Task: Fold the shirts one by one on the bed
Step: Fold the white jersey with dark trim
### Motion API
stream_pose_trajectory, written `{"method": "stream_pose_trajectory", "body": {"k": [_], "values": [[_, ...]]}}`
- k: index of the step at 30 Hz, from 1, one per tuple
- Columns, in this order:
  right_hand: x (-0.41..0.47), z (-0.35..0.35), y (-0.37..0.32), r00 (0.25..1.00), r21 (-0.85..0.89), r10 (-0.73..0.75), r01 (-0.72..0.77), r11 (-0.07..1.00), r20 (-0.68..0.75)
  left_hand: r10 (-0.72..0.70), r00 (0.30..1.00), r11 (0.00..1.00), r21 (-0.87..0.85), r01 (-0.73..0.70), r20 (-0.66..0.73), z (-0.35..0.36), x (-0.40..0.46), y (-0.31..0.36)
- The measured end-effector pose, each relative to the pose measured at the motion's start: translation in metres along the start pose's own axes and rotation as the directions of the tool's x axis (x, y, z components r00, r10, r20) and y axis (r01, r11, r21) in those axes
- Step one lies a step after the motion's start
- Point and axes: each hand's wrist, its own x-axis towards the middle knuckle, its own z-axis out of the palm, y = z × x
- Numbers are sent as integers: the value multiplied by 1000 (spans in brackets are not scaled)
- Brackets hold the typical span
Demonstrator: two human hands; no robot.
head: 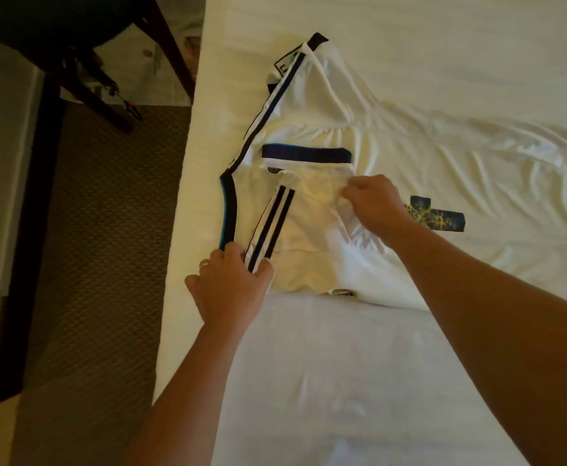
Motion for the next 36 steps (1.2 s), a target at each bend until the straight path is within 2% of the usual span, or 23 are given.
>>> {"method": "stream_pose_trajectory", "body": {"k": [2,4,6,8,12,15,17,19,22,24,26,28,30,32,33,34,36], "values": [[1,-2,-1,995,-98,14,-24,995,-97,27,1000,998,49,-27,14,3,-3,-5],[-1,1,-4,976,-285,-137,85,955,-167,36,999,998,52,-36,-8,4,-6,-10],[1,9,-18,928,-356,-352,289,889,-125,36,999,999,11,-36,-39,5,-7,-15],[10,20,-34,893,-380,-450,405,831,-32,33,998,998,-43,-36,-59,7,-9,-21],[32,36,-62,888,-528,-436,441,725,143,6,997,995,-103,-15,-81,8,-11,-29],[43,42,-74,903,-579,-388,420,699,187,-3,998,988,-156,-6,-59,10,-11,-35],[50,42,-80,920,-573,-359,380,726,156,-7,999,978,-209,-1,-38,12,-10,-40],[56,41,-84,938,-499,-337,332,801,82,-23,999,963,-268,14,-30,14,-10,-46],[64,35,-86,962,-233,-250,221,947,-105,-75,995,934,-353,48,-63,14,-10,-52],[63,34,-83,965,-115,-211,195,974,-154,-106,990,922,-383,64,-90,13,-11,-52],[56,37,-76,953,-122,-271,255,959,-139,-122,986,933,-351,74,-116,13,-12,-49],[46,41,-63,890,-219,-439,407,887,-125,-121,974,963,-259,69,-191,15,-15,-43],[34,46,-45,771,-382,-628,552,741,-103,-25,949,993,-119,-14,-314,17,-20,-33],[25,51,-28,680,-517,-732,611,600,-45,198,921,979,12,-205,-335,24,-20,-20],[23,53,-21,685,-565,-728,607,558,17,311,907,950,81,-300,-284,29,-18,-15],[23,54,-13,730,-609,-677,579,542,92,386,897,921,143,-362,-216,35,-14,-13],[30,52,0,830,-678,-512,508,531,221,408,907,899,220,-378,-108,46,-2,-19]]}}
